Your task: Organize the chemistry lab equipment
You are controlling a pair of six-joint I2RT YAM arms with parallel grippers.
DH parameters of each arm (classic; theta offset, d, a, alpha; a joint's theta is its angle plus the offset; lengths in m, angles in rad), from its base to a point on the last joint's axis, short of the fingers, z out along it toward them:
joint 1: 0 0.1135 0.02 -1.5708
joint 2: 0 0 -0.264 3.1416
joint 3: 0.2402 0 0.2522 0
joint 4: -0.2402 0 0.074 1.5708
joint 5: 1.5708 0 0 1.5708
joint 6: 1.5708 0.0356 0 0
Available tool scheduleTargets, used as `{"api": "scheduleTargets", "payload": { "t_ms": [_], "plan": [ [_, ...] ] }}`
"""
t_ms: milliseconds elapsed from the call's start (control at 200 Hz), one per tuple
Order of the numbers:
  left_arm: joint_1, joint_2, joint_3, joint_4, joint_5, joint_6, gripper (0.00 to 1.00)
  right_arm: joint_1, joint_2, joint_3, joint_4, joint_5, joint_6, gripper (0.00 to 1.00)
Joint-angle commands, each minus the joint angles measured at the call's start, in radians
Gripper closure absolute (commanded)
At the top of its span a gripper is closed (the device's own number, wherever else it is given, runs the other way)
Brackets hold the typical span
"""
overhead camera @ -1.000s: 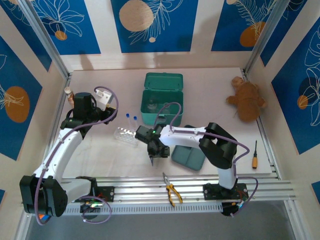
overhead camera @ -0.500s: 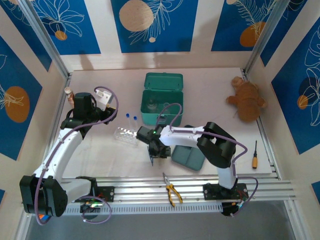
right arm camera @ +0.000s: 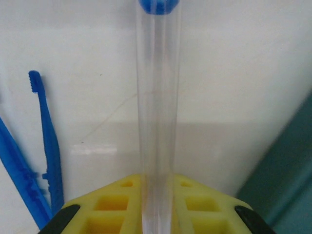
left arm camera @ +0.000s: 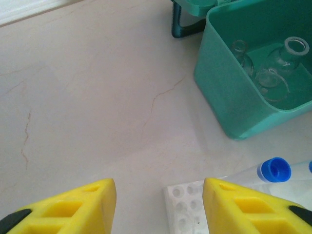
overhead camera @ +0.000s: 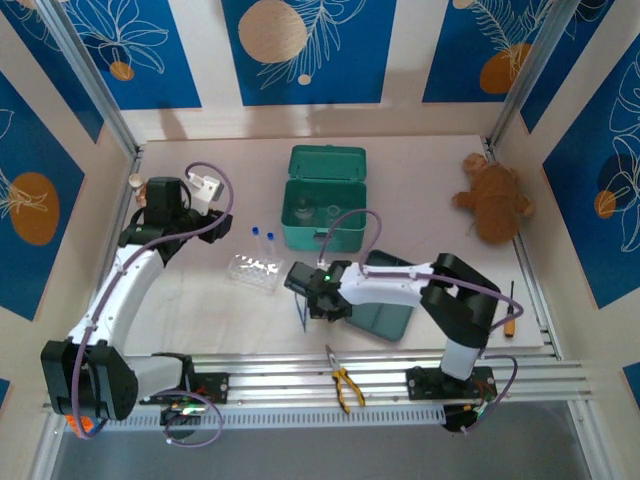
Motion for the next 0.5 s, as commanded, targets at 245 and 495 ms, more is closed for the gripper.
{"api": "scheduleTargets", "payload": {
  "t_ms": [245, 495],
  "plan": [
    [0.009, 0.053, 0.194, -0.264, 0.145, 0.007, 0.5, 0.079, -0.387, -0.174, 0.375, 0.215, -0.327, 0.81],
    [0.011, 0.09, 0.27, -0.361, 0.26, 0.026, 0.5, 0.1, -0.436, -0.133, 0.548, 0.127, -0.54, 0.8]
  ]
}}
